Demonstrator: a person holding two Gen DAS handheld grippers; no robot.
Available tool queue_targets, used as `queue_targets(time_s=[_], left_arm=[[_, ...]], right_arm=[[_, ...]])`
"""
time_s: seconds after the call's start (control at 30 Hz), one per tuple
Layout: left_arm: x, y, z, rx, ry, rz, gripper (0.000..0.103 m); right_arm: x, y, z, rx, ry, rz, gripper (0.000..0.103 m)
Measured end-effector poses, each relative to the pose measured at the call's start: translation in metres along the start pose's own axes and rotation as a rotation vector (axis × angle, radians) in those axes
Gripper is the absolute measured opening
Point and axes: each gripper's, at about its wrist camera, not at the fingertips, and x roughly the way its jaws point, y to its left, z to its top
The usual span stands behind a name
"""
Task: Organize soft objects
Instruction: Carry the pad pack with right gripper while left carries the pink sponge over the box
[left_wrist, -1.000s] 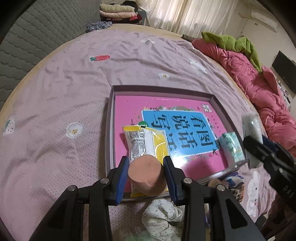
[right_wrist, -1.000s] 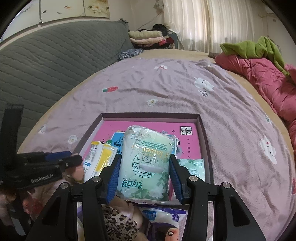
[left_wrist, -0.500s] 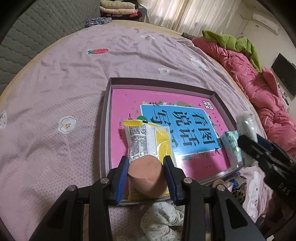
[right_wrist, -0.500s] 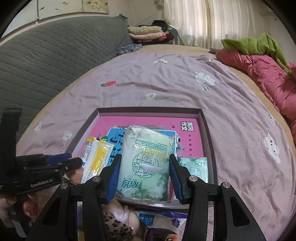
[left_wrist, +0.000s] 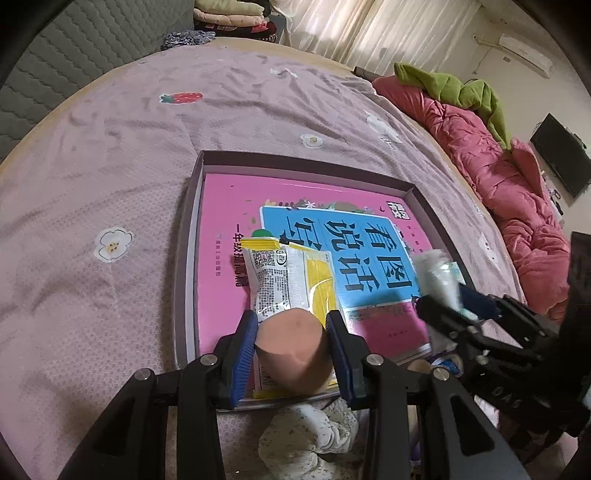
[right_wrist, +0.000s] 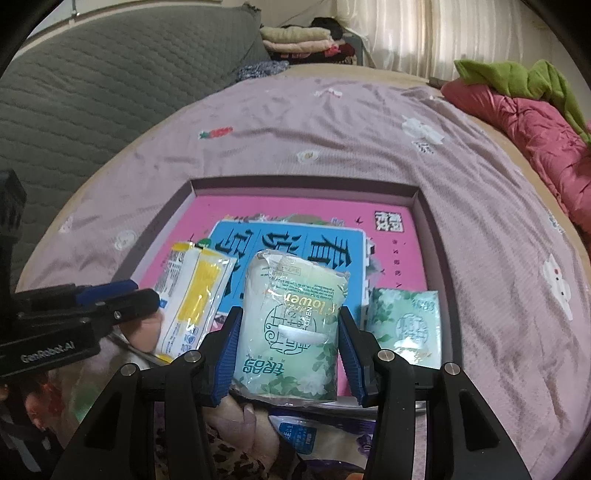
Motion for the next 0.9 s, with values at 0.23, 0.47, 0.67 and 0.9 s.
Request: queue_targets(time_s=[0.23, 0.47, 0.67, 0.9], left_arm=[[-0.006, 0.005, 0.000, -0.023, -0.015, 0.030, 0.039], [-0.012, 0.009, -0.001, -0.017, -0.038, 0.086, 0.039], [-0.008, 0.017, 0.002, -0.038, -0.026, 0.086, 0.040], [-0.010, 0.012, 0.000, -0.017, -0.031, 0.095, 0.040]], right_arm=[[0.011, 0.002, -0.002, -0.020, 0.034, -0.031, 0.051], [0.024, -0.002, -0.004, -0.025, 0.087, -0.068, 0.051], [0.028, -0.003, -0.005, -0.025, 0.100, -0.073, 0.051], [0.026, -0.003, -0.006, -0.027, 0.101, -0.072, 0.051]])
